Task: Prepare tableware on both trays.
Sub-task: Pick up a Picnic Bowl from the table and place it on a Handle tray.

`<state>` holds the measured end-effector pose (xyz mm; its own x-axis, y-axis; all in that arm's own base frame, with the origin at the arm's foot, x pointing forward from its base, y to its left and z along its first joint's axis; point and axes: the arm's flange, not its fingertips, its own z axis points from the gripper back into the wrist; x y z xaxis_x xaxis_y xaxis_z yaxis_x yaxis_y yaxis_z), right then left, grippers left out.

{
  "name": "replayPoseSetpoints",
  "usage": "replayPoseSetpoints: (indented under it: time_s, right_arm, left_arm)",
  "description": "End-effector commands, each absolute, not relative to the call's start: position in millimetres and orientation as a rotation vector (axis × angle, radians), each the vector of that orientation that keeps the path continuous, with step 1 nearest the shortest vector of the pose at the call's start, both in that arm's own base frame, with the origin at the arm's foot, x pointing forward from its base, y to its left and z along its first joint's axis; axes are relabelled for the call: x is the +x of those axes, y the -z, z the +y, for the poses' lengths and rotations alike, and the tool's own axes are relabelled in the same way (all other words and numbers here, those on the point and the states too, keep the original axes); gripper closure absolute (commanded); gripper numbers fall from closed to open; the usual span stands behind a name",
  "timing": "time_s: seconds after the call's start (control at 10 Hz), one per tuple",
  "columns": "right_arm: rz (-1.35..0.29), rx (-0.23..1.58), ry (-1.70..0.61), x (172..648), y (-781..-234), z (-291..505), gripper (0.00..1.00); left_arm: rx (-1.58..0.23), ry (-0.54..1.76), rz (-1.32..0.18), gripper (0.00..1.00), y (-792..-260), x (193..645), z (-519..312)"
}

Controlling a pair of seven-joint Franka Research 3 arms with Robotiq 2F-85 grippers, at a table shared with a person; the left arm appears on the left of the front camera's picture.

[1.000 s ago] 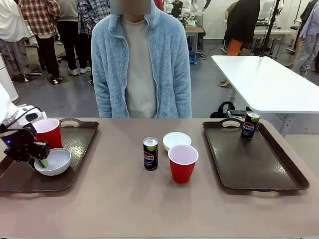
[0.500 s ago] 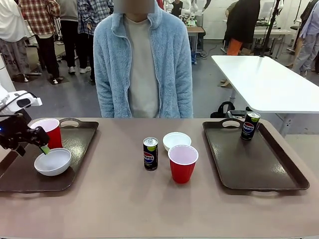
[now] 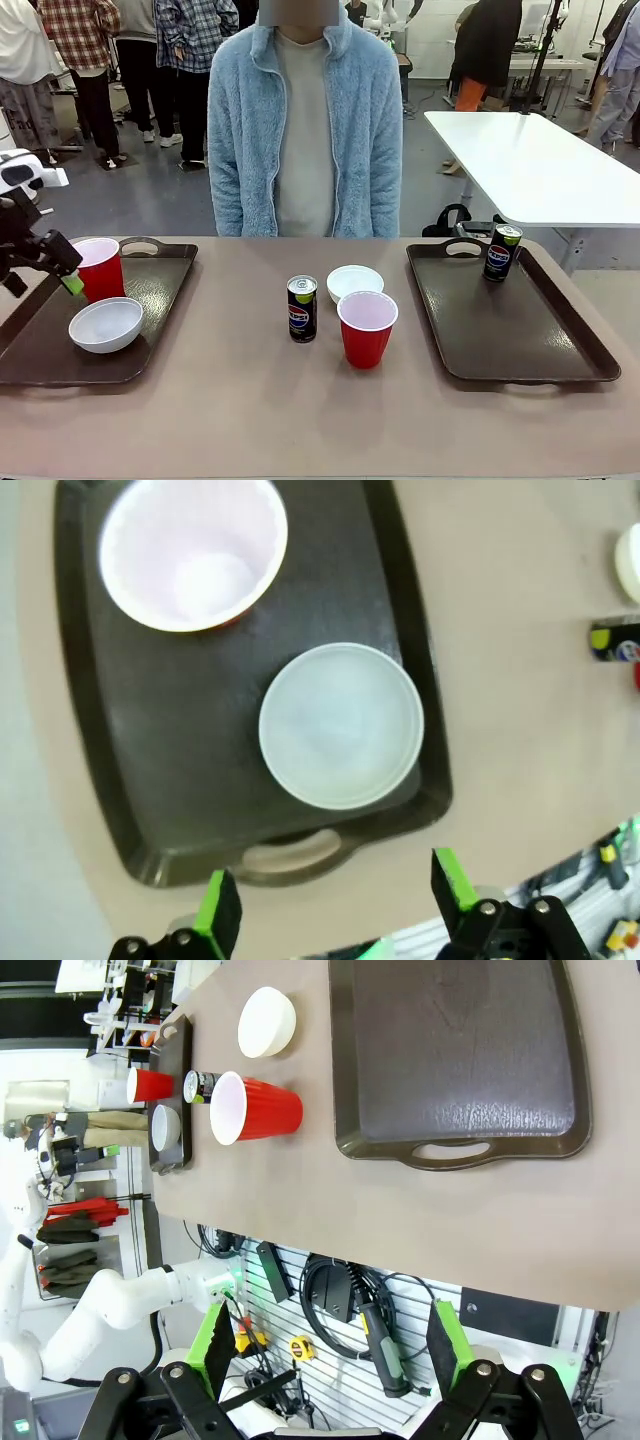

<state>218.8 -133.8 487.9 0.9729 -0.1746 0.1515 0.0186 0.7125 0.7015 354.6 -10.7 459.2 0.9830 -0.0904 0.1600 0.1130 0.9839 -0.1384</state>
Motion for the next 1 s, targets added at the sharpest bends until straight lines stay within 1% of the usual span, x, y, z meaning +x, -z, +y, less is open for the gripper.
replayPoseSetpoints:
  time_s: [0.0,0.1,0.9]
  right_arm:
    - [-0.218,0.787,0.098,219.0,-487.9,-133.8,0.00]
    - [-0.218,0.787,0.098,219.0,-487.9,-133.8,0.00]
    - [-0.218,0.787,0.098,219.0,-487.9,-133.8,0.00]
  left_arm:
    - [-0.163,0.112,-0.241,0.00,-429.2,313.4,-13.1]
    - [-0.148,0.103,-0.154,0.00,-459.2,354.6,-10.7]
    - [-0.148,0.103,-0.154,0.00,-459.2,354.6,-10.7]
